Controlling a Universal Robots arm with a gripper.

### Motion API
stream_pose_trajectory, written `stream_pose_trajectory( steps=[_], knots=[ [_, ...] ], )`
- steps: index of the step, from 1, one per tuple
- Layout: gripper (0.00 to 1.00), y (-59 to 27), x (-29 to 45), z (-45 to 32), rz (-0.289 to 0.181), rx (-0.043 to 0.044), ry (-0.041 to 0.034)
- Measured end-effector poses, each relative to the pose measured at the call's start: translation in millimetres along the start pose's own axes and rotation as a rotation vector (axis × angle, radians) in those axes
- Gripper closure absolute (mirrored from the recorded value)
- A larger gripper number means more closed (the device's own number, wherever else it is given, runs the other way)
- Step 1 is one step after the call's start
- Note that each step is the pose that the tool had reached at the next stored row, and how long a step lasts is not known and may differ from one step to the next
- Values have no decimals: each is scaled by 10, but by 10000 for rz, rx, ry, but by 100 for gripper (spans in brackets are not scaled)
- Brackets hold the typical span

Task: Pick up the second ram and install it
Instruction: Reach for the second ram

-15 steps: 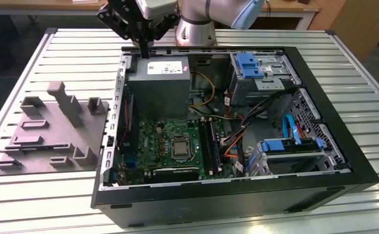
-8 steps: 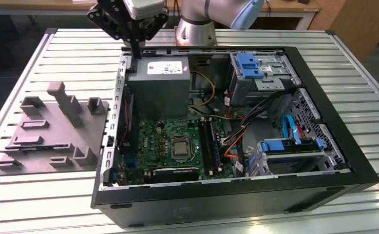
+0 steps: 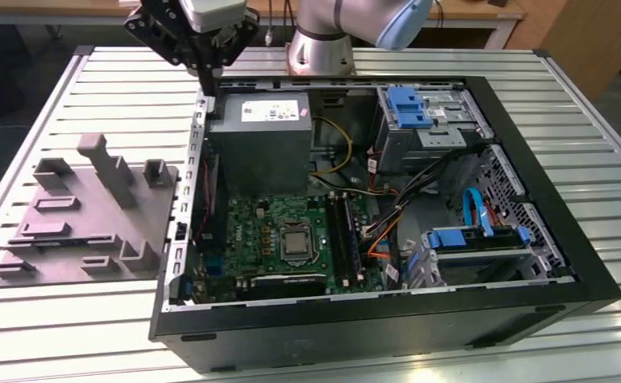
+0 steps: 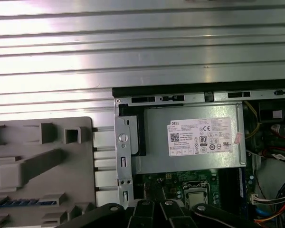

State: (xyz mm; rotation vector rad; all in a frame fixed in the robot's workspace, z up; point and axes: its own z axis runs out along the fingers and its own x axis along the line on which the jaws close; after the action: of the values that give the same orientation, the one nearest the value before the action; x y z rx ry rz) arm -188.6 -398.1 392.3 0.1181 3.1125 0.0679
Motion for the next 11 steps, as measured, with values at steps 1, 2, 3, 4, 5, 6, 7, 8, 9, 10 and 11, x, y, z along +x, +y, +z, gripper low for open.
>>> stream_pose_trajectory(
  steps=[1, 2, 3, 4, 5, 6, 7, 8, 9, 10, 11],
  knots=[
    [90, -1, 19, -1, 0, 0, 1],
    [90, -2, 37, -1, -1, 0, 0],
    [90, -4, 54, -1, -1, 0, 0],
    [90, -5, 70, -2, 0, 0, 0],
    [90, -6, 86, -2, -1, 0, 0],
    [90, -7, 103, -3, 0, 0, 0],
    [90, -8, 119, -3, -1, 0, 0],
    [90, -9, 135, -4, 0, 0, 0],
    [90, -10, 149, -4, 0, 0, 0],
    [90, -11, 163, -5, 0, 0, 1],
    [90, -12, 176, -5, 0, 1, 1]
  ],
)
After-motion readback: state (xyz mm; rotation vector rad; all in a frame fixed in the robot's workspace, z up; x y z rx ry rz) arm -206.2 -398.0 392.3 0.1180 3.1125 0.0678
